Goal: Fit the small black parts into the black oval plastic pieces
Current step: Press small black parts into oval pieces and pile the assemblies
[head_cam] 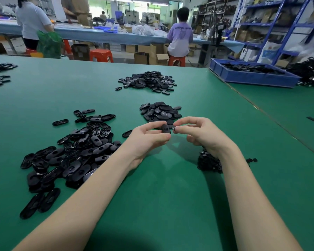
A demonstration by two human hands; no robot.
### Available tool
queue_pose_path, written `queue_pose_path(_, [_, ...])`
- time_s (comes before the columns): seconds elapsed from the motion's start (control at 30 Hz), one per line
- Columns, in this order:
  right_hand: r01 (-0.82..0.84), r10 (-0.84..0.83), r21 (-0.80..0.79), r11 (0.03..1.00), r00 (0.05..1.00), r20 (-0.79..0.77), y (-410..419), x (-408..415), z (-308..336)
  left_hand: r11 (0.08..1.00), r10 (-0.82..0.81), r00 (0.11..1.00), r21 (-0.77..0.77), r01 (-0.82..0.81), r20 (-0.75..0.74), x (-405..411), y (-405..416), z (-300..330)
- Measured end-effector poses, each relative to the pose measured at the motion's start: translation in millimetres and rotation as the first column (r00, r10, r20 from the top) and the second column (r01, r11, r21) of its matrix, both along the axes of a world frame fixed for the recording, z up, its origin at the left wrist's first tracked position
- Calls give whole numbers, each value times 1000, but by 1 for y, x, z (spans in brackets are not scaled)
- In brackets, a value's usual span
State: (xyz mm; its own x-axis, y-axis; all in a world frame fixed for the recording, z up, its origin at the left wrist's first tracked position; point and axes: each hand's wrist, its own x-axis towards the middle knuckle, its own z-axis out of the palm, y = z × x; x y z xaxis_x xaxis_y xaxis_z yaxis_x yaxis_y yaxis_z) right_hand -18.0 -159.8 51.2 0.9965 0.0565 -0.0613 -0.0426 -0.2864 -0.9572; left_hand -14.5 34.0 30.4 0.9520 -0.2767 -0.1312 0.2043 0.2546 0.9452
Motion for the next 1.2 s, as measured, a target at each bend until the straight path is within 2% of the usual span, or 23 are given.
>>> queue_pose_path(0.2, [-59, 58, 14, 998, 998, 9, 3, 4, -2, 997, 23, 995, 68, -29, 98, -4, -1, 2])
queue_pose_path(0.43, [-36, 36, -7, 999, 998, 47, 5, 4, 1, 998, 50, 995, 37, -53, 89, -2, 0, 4])
queue_pose_path(0.8, [41, -25, -182, 982, 996, 89, 9, 4, 11, 996, 78, 982, 40, -86, 172, -2, 2, 2])
queue_pose_path(1.2, [98, -94, -87, 991, 994, 48, 14, 7, 7, 977, 106, 954, 147, -151, 279, -3, -1, -1])
